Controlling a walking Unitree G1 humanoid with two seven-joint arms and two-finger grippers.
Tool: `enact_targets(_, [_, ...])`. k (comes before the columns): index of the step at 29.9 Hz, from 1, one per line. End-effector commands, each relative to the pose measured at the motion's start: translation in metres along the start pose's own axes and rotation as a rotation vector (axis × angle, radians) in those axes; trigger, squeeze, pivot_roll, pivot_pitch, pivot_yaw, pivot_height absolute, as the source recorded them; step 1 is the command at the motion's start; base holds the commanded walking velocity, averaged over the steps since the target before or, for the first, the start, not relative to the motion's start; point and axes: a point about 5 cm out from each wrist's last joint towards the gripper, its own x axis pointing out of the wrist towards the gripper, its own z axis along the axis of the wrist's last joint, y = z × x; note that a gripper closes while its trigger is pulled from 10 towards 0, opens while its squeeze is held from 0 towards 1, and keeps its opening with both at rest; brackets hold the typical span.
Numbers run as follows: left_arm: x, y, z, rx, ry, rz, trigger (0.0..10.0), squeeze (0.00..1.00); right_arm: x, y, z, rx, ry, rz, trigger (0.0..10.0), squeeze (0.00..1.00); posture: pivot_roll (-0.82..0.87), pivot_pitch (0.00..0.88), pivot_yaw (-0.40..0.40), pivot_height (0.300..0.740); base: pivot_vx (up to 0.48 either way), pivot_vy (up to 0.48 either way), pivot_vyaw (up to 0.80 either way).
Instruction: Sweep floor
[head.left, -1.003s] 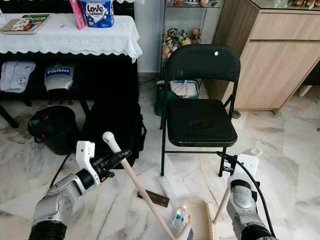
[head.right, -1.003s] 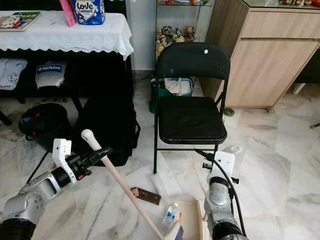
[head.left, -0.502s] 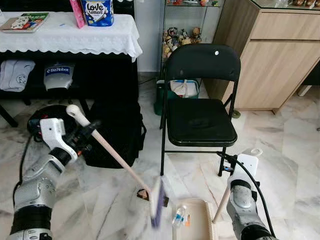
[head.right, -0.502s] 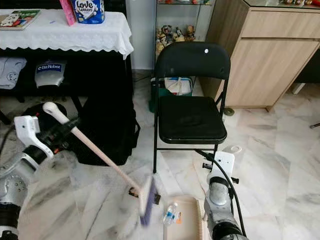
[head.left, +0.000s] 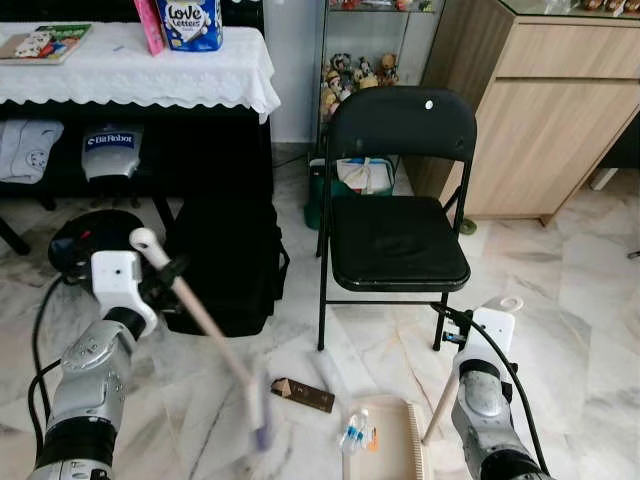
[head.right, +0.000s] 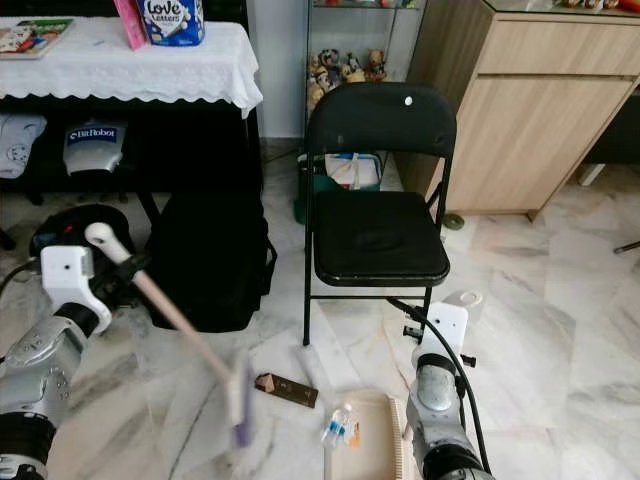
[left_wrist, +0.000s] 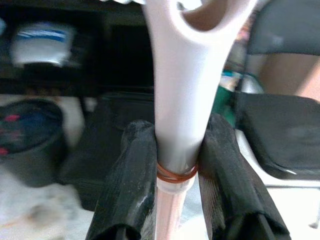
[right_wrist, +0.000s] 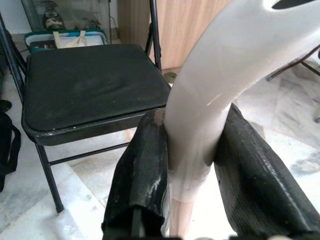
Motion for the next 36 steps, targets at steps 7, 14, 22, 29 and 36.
enact_targets(7, [0.002,0.005,0.011,0.046,-0.113,0.129,10.0,0.0,-0.007,0.009,-0.003,0.051,-0.022,0.074,10.0,0.0,-0.06,0.085,-0.033,0.74,0.0,0.0,0.0])
enact_targets(14, [0.003,-0.005,-0.003,0.09,-0.044,0.052,10.0,0.0,-0.007,0.01,-0.004,0.053,-0.018,0.08,10.0,0.0,-0.05,0.08,-0.036,0.74,0.0,0.0,0.0])
enact_targets(22, [0.002,-0.023,-0.026,0.163,0.104,-0.138,10.0,0.0,-0.008,0.011,-0.004,0.06,-0.023,0.093,10.0,0.0,-0.05,0.075,-0.037,0.74,0.0,0.0,0.0])
enact_targets(29, [-0.007,-0.033,-0.036,0.09,0.213,-0.377,10.0,0.0,-0.008,0.011,-0.004,0.061,-0.017,0.096,10.0,0.0,-0.05,0.075,-0.037,0.74,0.0,0.0,0.0])
enact_targets(36, [-0.021,-0.039,-0.042,0.007,0.341,-0.597,10.0,0.0,-0.008,0.012,-0.005,0.062,-0.014,0.098,10.0,0.0,-0.05,0.077,-0.037,0.74,0.0,0.0,0.0])
